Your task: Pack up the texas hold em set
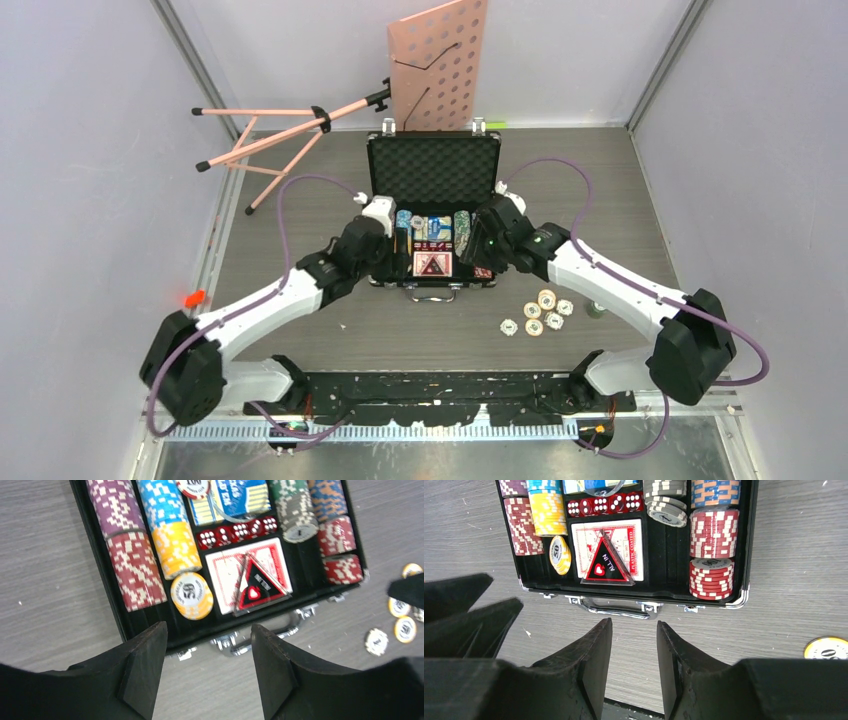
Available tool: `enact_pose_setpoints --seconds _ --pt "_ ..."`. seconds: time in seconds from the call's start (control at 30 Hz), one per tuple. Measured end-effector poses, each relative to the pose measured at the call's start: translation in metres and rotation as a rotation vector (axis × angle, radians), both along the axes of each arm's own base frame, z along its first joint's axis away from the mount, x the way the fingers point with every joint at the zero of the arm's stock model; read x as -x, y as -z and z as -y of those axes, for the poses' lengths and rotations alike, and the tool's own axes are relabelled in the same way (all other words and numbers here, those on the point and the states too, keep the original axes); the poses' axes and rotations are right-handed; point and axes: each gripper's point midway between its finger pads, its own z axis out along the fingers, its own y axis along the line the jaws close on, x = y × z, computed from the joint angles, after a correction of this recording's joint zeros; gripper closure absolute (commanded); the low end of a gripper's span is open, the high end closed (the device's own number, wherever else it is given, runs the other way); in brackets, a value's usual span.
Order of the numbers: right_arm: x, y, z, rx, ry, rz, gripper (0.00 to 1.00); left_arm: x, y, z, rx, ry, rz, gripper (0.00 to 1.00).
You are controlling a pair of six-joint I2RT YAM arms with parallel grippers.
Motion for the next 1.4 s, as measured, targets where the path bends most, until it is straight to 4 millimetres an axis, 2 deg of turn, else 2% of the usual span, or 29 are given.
enact_pose_setpoints --seconds 0.1,0.23,0.33,0.43,0.67,0.73,0.77,0.83,0.97,1.07,1.2,1.27,1.4 --pt "-0.003 -0.002 0.001 0.009 -0.005 0.02 0.56 -0.018 0.012 0.002 -0.033 -0.011 -0.045 0.42" --pt "-0.006 -0.007 0.003 0.015 -0.007 0.046 0.56 -0.047 0.02 0.016 -0.05 -0.014 -0.087 0.45" --pt "-0.008 -0.014 0.007 0.011 -0.002 0.072 0.56 -0.063 0.023 0.028 -0.015 -0.016 -0.119 0.39" --pt "-0.011 -0.022 0.012 0.006 0.007 0.099 0.56 -0.073 0.027 0.039 0.071 -0.07 -0.158 0.41" --pt "-0.02 -0.026 0.023 0.006 0.042 0.134 0.57 -0.084 0.038 0.046 0.32 -0.341 -0.256 0.52" --pt "-0.022 -0.024 0.027 0.008 0.052 0.132 0.57 -0.089 0.038 0.046 0.364 -0.413 -0.261 0.49" --pt "-0.023 -0.022 0.029 0.009 0.057 0.131 0.57 -0.091 0.038 0.046 0.384 -0.45 -0.259 0.43" --pt "-0.025 -0.02 0.032 0.009 0.068 0.129 0.57 -0.094 0.037 0.044 0.404 -0.52 -0.251 0.37" --pt "-0.028 -0.015 0.039 0.001 0.086 0.124 0.57 -0.089 0.036 0.048 0.432 -0.629 -0.244 0.36" --pt "-0.028 -0.013 0.045 -0.005 0.095 0.121 0.57 -0.083 0.036 0.052 0.44 -0.695 -0.223 0.38" --pt "-0.027 -0.014 0.051 -0.018 0.11 0.127 0.57 -0.079 0.028 0.058 0.446 -0.775 -0.193 0.45" --pt "-0.027 -0.017 0.054 -0.026 0.116 0.136 0.57 -0.083 0.021 0.065 0.466 -0.808 -0.179 0.48" --pt "-0.022 -0.025 0.063 -0.052 0.133 0.174 0.59 -0.096 0.022 0.07 0.453 -0.891 -0.168 0.47"
